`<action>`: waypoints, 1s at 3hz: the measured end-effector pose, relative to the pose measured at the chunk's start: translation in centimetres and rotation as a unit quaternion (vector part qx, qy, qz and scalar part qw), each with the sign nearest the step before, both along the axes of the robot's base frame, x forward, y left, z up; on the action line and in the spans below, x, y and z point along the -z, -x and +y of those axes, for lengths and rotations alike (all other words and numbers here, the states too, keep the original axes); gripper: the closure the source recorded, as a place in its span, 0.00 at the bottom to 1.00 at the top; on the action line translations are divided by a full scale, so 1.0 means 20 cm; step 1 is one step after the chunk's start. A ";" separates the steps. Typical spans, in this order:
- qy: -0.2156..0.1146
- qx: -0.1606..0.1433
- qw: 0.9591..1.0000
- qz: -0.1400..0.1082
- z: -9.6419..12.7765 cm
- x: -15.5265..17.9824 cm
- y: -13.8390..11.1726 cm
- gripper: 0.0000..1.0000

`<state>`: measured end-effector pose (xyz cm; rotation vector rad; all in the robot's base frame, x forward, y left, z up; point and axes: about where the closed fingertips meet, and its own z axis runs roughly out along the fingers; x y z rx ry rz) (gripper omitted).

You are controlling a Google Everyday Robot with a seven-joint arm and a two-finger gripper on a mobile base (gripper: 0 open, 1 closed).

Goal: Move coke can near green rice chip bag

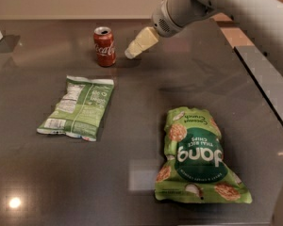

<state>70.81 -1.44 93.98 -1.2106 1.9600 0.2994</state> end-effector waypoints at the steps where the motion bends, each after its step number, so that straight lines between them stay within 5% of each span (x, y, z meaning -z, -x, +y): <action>1: -0.025 0.009 1.000 -0.013 0.12 0.03 -0.07 0.00; 3: -0.079 0.019 0.995 -0.061 0.35 0.09 -0.21 0.00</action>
Offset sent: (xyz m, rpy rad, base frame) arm 0.0491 0.0745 -0.0140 0.1887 -0.1791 -0.0608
